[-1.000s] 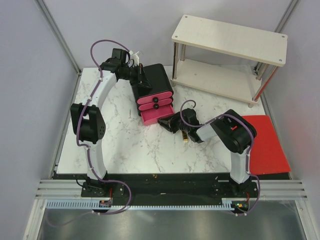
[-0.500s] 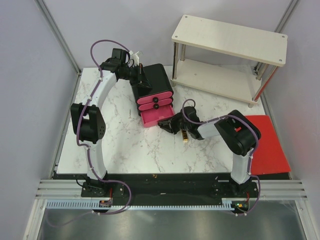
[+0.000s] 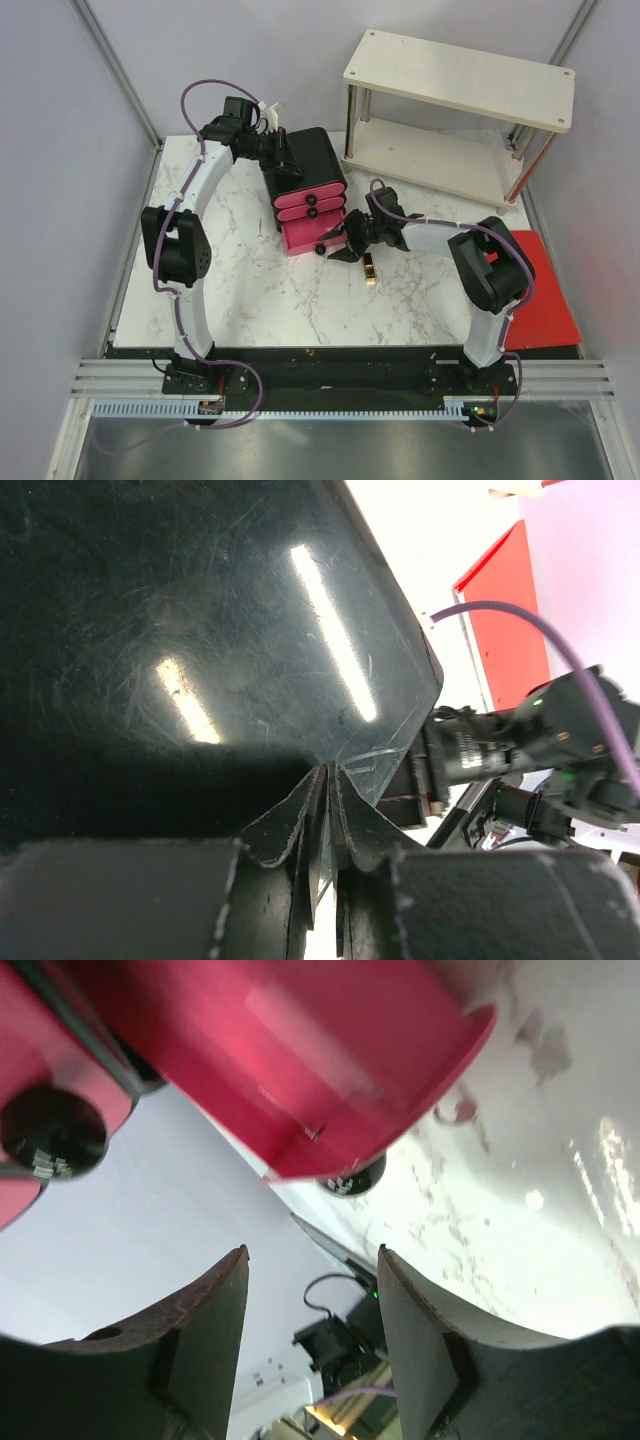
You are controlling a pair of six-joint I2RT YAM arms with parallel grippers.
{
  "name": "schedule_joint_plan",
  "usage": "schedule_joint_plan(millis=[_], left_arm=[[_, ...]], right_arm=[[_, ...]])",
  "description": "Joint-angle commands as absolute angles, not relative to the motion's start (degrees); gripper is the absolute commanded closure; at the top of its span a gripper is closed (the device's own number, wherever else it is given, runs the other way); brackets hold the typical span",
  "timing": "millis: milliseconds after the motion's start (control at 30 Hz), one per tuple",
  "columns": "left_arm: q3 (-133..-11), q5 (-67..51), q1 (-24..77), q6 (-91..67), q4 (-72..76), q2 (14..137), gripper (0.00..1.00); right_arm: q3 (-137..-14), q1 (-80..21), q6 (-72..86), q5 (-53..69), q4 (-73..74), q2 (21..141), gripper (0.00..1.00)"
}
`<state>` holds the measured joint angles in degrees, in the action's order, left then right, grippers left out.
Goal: Organize the makeup
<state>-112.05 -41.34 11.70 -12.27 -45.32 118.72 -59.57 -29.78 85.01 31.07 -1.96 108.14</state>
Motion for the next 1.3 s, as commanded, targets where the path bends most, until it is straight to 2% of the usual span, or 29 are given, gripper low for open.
schedule_joint_plan(millis=[0, 67, 133, 167, 200, 267, 333, 400, 500, 733, 1267], left_arm=[[-106.6, -28.1, 11.4, -5.4, -59.0, 126.6, 0.83], [-106.6, -28.1, 11.4, -5.4, -59.1, 126.6, 0.83], [-106.5, -28.1, 11.3, -5.4, -59.0, 126.6, 0.83], [-106.5, -28.0, 11.3, -5.4, -59.1, 126.7, 0.82], [-106.5, -28.0, 11.3, -5.4, -59.0, 126.7, 0.81], [-106.6, -28.1, 11.3, -5.4, -59.1, 126.9, 0.79], [-106.6, -28.2, 11.3, -5.4, -59.1, 127.2, 0.77], [-107.1, -28.7, 11.3, -5.6, -59.1, 127.6, 0.76], [-107.9, -29.0, 11.3, -5.8, -59.0, 128.1, 0.76], [-109.5, -28.8, 11.3, -5.9, -59.7, 128.6, 0.79], [-110.7, -28.1, 11.2, -5.8, -60.8, 128.8, 0.79]], right_arm=[[-63.4, -27.9, 77.5, 39.0, 7.5, 104.4, 0.39], [-68.3, -27.2, 72.1, 40.9, 14.9, 104.6, 0.39], [-74.1, -26.9, 57.8, 40.0, 24.3, 105.9, 0.39], [-82.9, -27.2, 50.5, 35.2, 38.5, 108.1, 0.39], [-87.3, -27.6, 38.7, 32.0, 44.9, 109.2, 0.39], [-95.9, -28.3, 29.0, 21.9, 58.2, 111.6, 0.38], [-96.3, -28.2, 22.1, 15.9, 61.4, 111.5, 0.37], [-92.5, -28.6, 19.5, 7.8, 62.1, 110.0, 0.36], [-85.8, -28.7, 17.5, 1.9, 60.1, 108.3, 0.36], [-73.8, -30.2, 18.2, -2.4, 52.8, 106.6, 0.36], [-74.9, -30.6, 20.0, -0.4, 50.3, 108.4, 0.37]])
